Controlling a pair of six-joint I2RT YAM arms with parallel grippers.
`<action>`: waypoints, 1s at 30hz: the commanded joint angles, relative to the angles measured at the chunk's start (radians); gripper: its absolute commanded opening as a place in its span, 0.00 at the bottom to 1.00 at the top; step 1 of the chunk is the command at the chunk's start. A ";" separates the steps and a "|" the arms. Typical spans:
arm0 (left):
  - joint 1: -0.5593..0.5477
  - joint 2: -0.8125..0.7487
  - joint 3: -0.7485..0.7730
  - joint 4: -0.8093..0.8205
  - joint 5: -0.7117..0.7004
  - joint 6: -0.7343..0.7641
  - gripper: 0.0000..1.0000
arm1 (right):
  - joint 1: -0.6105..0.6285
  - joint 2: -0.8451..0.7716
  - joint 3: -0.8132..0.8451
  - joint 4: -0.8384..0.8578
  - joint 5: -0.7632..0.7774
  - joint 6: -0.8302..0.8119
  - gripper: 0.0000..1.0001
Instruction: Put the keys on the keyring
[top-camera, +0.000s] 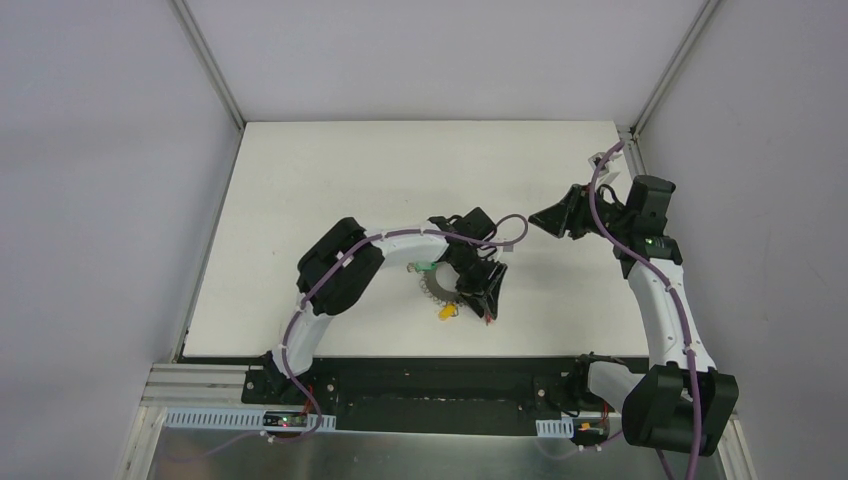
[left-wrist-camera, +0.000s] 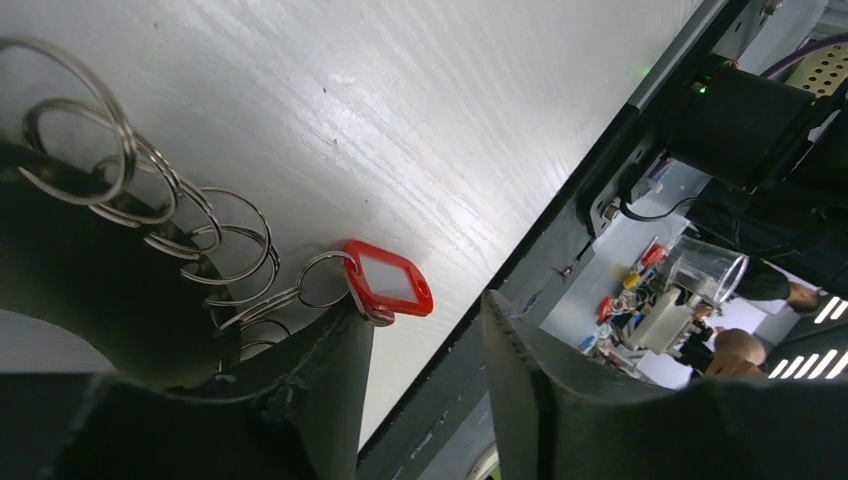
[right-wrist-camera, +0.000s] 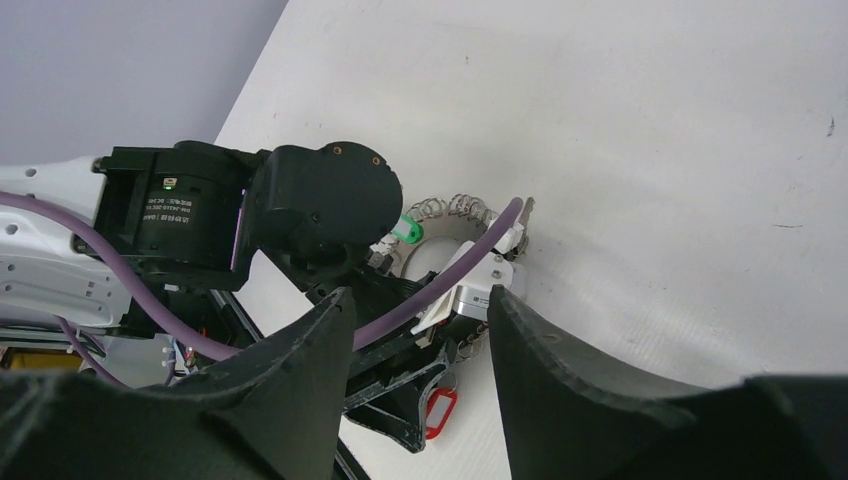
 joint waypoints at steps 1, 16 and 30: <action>-0.007 -0.001 0.047 -0.022 -0.003 -0.013 0.49 | -0.011 -0.024 -0.004 0.011 -0.014 -0.013 0.54; -0.007 -0.315 -0.009 -0.225 -0.234 0.358 0.99 | -0.033 -0.002 0.099 0.011 0.032 0.007 0.61; 0.128 -0.841 -0.288 -0.279 -0.522 0.723 0.99 | -0.032 0.064 0.192 -0.115 0.088 -0.190 1.00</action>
